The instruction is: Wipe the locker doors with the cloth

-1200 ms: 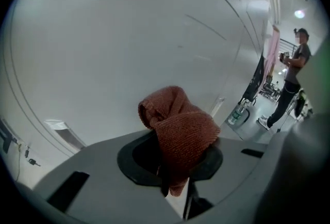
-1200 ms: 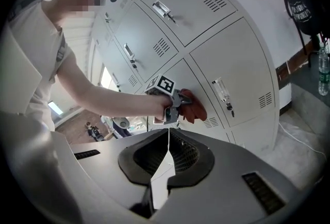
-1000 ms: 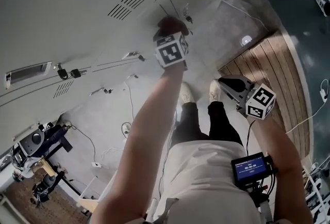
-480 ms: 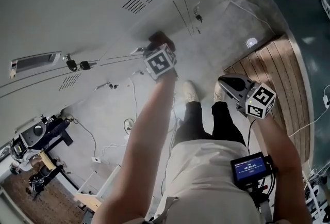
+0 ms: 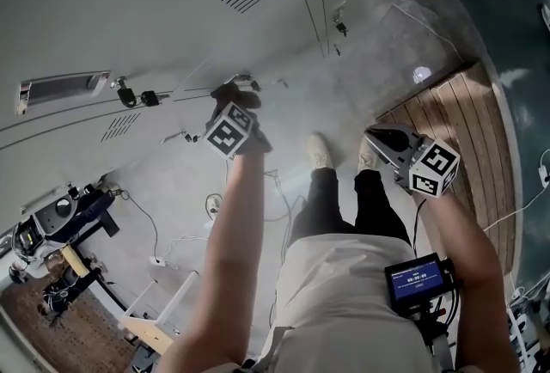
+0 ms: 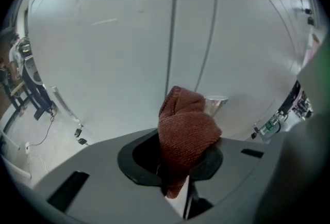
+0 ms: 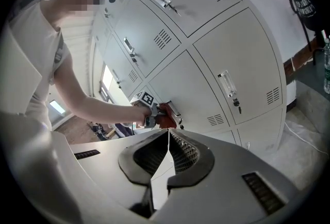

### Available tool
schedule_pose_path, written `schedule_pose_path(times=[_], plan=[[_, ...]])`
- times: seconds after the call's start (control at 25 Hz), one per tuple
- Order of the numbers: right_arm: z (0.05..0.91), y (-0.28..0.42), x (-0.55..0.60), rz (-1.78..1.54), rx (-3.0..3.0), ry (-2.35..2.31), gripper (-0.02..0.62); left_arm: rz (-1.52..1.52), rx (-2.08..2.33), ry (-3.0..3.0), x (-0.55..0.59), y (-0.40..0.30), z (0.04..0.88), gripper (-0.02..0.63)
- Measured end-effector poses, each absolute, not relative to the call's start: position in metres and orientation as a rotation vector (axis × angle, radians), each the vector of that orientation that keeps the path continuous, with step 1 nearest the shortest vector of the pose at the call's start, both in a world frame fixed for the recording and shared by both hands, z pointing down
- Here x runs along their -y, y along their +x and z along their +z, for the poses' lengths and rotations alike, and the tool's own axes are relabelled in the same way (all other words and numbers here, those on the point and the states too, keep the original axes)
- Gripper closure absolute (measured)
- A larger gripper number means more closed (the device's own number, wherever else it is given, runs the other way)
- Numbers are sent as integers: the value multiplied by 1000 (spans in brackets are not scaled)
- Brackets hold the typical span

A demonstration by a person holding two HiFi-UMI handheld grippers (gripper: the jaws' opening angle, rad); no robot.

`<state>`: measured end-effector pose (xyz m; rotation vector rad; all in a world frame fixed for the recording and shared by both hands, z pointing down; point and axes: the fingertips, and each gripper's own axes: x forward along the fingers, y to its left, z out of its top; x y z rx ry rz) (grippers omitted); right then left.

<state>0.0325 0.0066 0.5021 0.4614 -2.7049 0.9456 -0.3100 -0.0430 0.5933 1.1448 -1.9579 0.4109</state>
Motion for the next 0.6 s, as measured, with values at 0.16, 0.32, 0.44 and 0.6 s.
schedule_pose_path(times=[0.16,0.32,0.44,0.6], plan=[[512,30,-10,969,2708,454,577,407,1938,1126,37,-319,612,538],[522,34,-16,1007,2700,466,577,498,1917,1167,49,-304,629,538],[530,38,-23,1046,2709,477,577,535,1915,1214,59,-288,633,538],[547,47,-27,1074,2696,495,577,561,1936,1267,69,-270,630,538]])
